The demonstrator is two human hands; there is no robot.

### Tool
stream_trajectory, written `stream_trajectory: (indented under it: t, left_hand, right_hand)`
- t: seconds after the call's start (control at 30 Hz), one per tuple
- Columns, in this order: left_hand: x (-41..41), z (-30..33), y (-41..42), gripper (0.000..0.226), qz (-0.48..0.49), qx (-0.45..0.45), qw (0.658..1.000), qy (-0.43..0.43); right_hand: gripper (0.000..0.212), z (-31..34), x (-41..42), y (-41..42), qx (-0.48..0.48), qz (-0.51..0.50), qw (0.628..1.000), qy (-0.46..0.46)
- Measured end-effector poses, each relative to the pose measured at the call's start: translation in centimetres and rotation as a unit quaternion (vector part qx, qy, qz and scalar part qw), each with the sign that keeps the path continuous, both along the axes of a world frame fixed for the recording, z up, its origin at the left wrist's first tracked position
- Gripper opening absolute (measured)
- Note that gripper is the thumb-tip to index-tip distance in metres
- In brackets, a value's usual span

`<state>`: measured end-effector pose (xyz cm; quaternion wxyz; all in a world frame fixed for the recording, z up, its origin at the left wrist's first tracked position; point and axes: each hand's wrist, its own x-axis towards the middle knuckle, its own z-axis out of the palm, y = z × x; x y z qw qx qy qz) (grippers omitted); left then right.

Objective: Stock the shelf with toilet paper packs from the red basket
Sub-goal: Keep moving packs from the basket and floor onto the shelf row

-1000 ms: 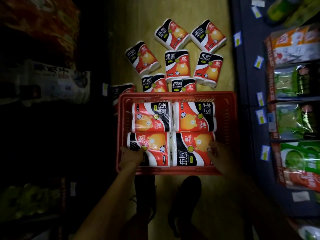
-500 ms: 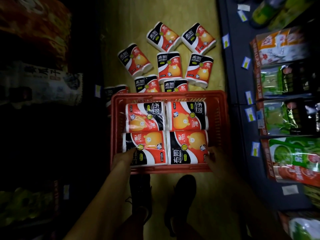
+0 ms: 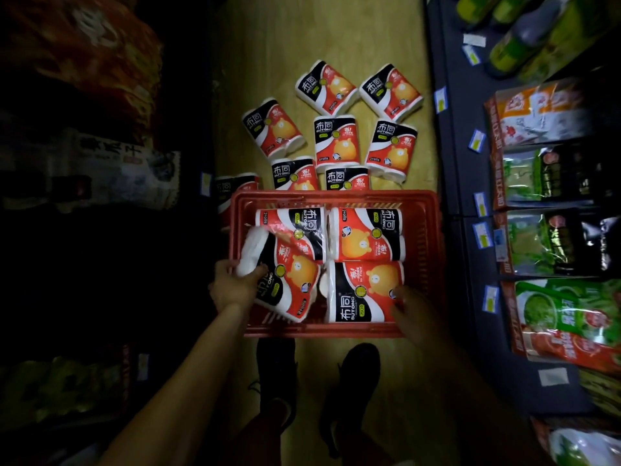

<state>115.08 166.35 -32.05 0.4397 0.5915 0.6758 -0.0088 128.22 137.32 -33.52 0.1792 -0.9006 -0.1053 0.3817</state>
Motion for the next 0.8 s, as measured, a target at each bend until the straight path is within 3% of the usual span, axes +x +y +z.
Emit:
stream_trajectory:
  t: [0.13, 0.3, 0.43, 0.6, 0.8]
  left_hand:
    - [2.0, 3.8, 3.8, 0.051, -0.175, 0.096, 0.979, -0.036]
    - [5.4, 8.5, 7.6, 0.037, -0.288, 0.150, 0.937, -0.132]
    - [7.9, 9.5, 9.8, 0.030, -0.325, 0.124, 0.918, -0.192]
    - [9.0, 8.1, 10.9, 0.030, -0.335, 0.054, 0.913, -0.228]
    - [8.7, 6.5, 10.6, 0.051, -0.251, -0.004, 0.935, -0.252]
  right_hand:
    - [0.028, 0.1, 0.9, 3.1, 0.018, 0.025, 0.999, 0.013]
    - [0.038, -0.9, 2.0, 7.3, 0.011, 0.109, 0.993, -0.033]
    - [0.050, -2.1, 2.9, 10.1, -0.007, 0.213, 0.973, -0.083]
    - [0.077, -4.3, 3.2, 11.7, -0.072, 0.345, 0.935, -0.034]
    - [0.090, -5.7, 3.7, 11.7, -0.097, 0.348, 0.932, -0.018]
